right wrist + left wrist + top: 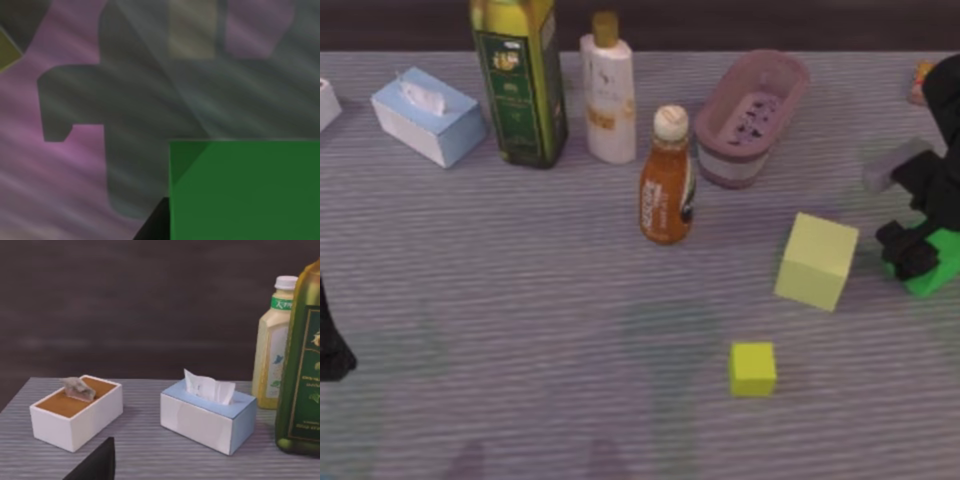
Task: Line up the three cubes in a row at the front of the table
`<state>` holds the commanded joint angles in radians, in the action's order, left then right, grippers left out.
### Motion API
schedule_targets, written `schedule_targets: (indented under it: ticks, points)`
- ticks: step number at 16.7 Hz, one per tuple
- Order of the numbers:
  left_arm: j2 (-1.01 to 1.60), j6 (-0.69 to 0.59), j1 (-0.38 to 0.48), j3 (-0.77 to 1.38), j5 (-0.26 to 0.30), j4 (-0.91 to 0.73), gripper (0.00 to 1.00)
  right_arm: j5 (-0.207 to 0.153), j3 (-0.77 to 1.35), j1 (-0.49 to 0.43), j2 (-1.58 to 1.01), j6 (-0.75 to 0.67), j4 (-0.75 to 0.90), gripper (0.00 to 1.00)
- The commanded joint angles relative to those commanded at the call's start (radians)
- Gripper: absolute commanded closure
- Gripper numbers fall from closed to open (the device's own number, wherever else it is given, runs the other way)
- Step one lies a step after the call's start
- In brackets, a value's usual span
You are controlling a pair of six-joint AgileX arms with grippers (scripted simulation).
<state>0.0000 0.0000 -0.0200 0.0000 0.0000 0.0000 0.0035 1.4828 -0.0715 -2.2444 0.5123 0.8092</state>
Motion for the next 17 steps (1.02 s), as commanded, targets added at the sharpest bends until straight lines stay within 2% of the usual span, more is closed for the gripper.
schedule_targets:
  ticks: [7,13,17]
  points:
    - [0.000,0.000,0.000,0.000,0.000,0.000,0.00,-0.008,0.016,-0.001,0.028,-0.004,0.029,1.00]
    - [0.000,0.000,0.000,0.000,0.000,0.000,0.00,-0.008,0.122,-0.006,0.108,-0.004,0.224,1.00]
    - [0.000,0.000,0.000,0.000,0.000,0.000,0.00,-0.008,0.137,-0.007,0.123,-0.004,0.246,1.00]
